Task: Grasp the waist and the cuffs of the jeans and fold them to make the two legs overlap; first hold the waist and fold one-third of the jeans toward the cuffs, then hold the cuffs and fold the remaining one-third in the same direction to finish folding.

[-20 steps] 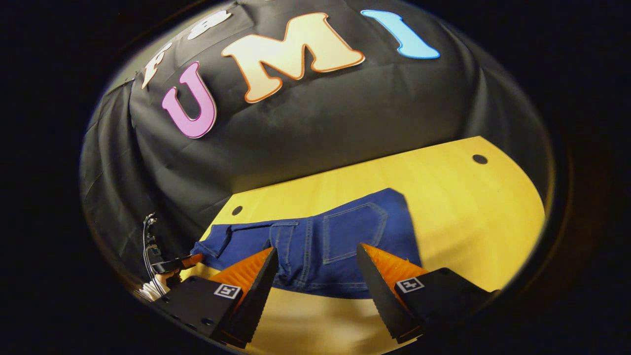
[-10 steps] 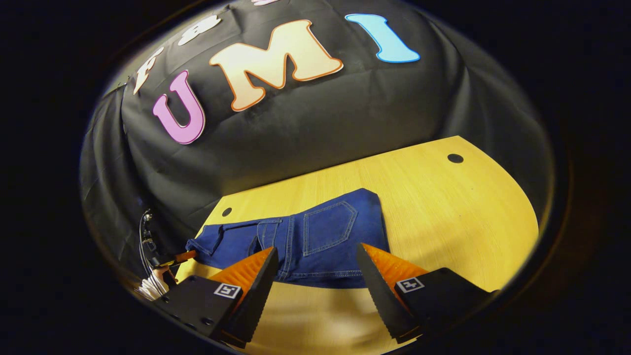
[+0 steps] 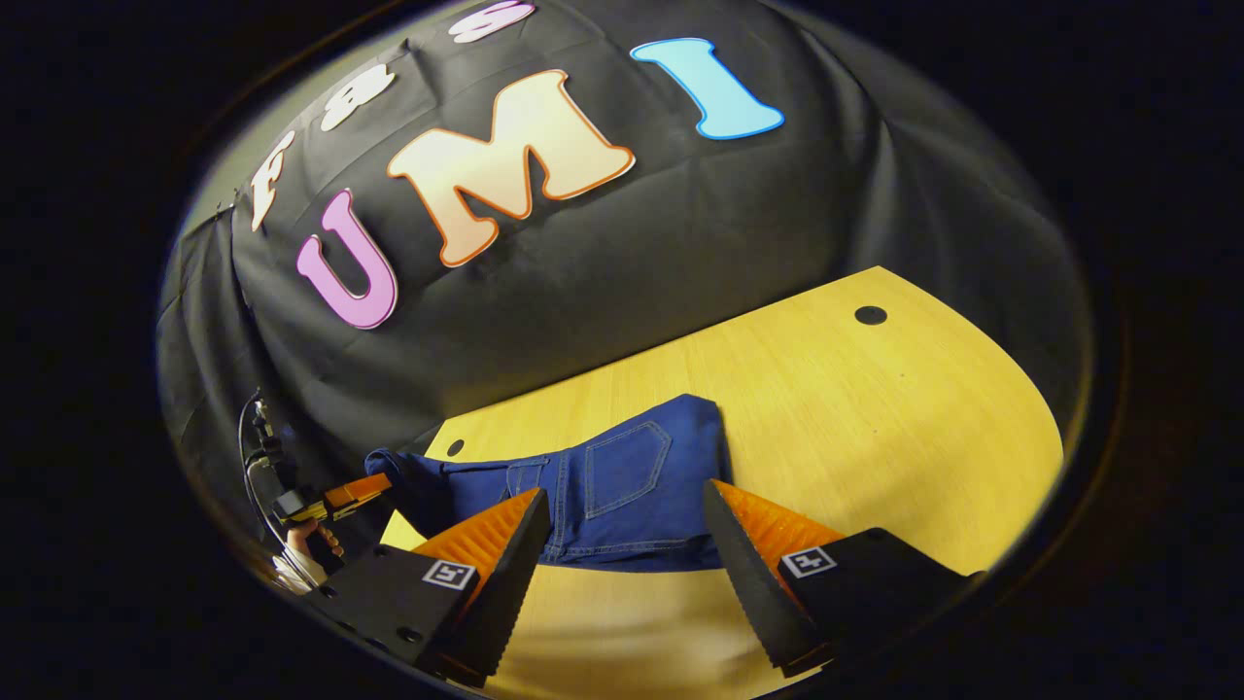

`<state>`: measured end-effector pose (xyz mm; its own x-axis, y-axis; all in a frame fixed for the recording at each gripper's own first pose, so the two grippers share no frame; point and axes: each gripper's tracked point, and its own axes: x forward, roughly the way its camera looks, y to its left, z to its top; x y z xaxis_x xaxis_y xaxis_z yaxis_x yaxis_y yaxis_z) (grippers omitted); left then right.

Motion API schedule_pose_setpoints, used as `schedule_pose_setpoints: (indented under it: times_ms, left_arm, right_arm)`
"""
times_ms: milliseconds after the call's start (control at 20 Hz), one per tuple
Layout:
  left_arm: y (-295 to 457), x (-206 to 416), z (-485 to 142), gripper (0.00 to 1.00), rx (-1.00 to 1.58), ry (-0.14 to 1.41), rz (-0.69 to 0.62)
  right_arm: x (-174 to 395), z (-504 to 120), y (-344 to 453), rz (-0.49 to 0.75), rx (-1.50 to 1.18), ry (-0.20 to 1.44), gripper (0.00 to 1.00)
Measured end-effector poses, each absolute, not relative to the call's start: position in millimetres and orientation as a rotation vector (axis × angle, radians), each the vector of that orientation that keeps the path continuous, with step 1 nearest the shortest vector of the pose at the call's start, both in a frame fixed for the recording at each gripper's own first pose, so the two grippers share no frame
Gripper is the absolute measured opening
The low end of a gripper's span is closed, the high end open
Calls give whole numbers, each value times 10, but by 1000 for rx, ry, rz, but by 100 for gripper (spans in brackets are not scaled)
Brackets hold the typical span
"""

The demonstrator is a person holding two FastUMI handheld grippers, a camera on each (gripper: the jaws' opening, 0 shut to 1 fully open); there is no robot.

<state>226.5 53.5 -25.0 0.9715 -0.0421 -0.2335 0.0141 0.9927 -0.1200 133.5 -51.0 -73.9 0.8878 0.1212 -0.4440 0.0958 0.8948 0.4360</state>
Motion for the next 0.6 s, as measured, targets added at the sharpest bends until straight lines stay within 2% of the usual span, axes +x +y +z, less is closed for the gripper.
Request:
schedule_pose_setpoints:
  times_ms: [50,100,150,600]
  left_arm:
    - [311,2269,-182,0,-117,231,-51]
    - [118,2294,-130,0,-113,225,-70]
    - [-50,2301,-94,0,-107,218,-80]
    - [-1625,2571,-184,0,8,239,-193]
  right_arm:
    - [1315,-713,-608,16,476,481,98]
    - [1304,-696,-716,13,482,480,93]
    - [1296,-671,-835,6,484,474,98]
    - [1154,-650,-1422,58,418,501,98]
